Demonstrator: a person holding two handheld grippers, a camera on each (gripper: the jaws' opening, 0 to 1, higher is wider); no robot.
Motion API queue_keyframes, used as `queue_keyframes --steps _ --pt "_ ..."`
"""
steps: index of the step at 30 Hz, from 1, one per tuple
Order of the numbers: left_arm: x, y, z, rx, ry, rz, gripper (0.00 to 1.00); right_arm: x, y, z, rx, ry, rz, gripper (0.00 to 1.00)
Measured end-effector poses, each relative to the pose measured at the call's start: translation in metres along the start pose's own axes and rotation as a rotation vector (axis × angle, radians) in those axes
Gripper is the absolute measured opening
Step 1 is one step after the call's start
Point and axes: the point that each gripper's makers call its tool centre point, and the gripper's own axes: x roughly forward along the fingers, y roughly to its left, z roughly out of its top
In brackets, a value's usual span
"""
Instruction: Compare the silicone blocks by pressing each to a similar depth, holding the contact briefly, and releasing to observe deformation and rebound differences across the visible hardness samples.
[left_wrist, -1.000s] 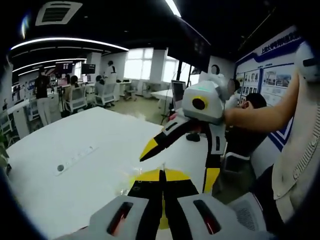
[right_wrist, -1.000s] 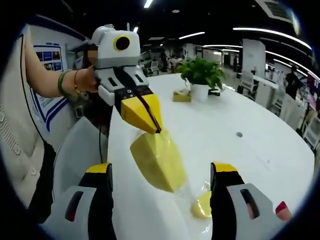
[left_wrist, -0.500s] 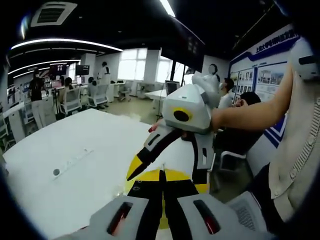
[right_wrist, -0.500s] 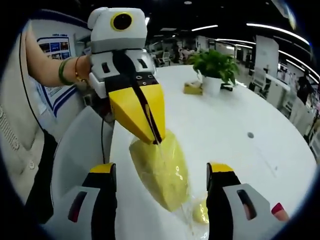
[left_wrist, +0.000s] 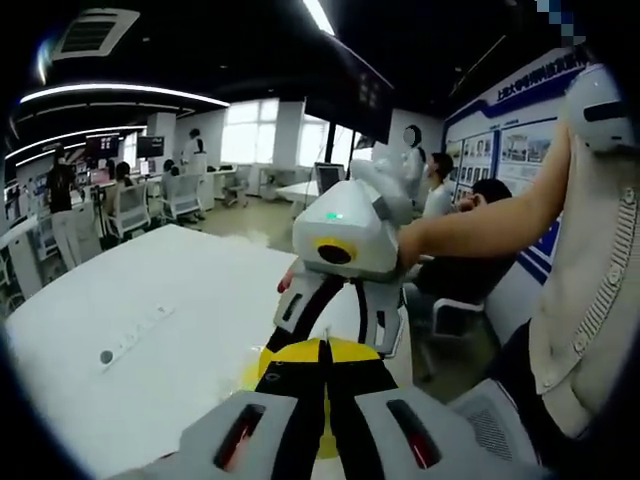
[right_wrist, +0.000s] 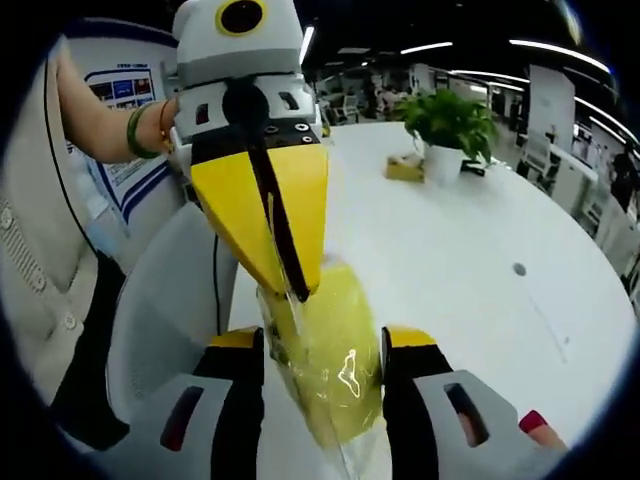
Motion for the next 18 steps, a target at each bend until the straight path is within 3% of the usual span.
queue_keyframes --steps 18 --pt "-0.0002 -0.0097 -0.0054 0.032 0.016 -0.008 0.00 -0.0004 0.0069 -0.0046 -0.078 0.043 0.013 0.14"
